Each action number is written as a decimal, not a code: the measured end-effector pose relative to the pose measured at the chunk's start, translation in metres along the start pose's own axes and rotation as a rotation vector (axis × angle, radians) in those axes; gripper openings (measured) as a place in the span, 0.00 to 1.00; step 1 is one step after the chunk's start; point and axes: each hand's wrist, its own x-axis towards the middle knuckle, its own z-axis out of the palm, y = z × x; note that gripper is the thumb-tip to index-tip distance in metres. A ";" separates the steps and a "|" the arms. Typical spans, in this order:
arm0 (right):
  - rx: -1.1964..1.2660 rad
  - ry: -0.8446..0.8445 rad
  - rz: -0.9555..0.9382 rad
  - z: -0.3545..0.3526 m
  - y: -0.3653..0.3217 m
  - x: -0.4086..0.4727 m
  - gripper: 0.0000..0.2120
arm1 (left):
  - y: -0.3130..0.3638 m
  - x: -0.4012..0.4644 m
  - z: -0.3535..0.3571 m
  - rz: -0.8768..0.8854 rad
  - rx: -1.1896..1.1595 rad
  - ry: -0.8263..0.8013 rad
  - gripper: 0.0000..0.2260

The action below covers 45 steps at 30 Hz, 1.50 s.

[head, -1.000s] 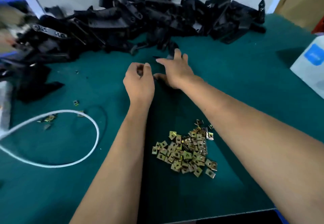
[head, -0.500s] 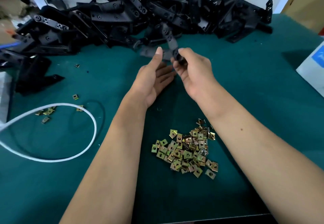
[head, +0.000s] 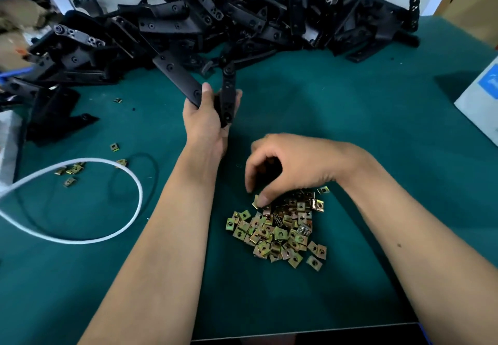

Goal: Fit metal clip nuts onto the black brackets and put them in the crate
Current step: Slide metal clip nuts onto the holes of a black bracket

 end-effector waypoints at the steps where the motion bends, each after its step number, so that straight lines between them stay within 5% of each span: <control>1: 0.003 -0.005 -0.012 0.002 0.000 0.002 0.09 | 0.001 -0.002 0.000 -0.006 -0.004 -0.025 0.05; 14: 0.103 0.350 0.011 0.010 0.007 0.004 0.05 | -0.001 -0.010 -0.003 0.066 0.201 -0.074 0.07; 19: -0.054 0.250 -0.008 0.013 0.006 0.003 0.13 | 0.000 -0.010 -0.005 0.052 0.123 -0.085 0.15; 23: -0.064 0.376 -0.013 0.016 0.007 0.009 0.03 | 0.001 -0.010 -0.007 0.029 0.099 -0.149 0.22; 30: 0.357 0.792 0.090 0.016 0.029 0.012 0.05 | -0.003 -0.013 -0.005 0.020 0.153 -0.236 0.24; 35: 0.740 0.902 0.137 0.015 0.034 0.013 0.09 | -0.005 -0.015 -0.005 -0.034 0.149 -0.268 0.19; 45: 0.899 1.148 0.098 0.011 0.032 0.011 0.03 | -0.010 -0.023 0.000 -0.105 0.226 -0.316 0.15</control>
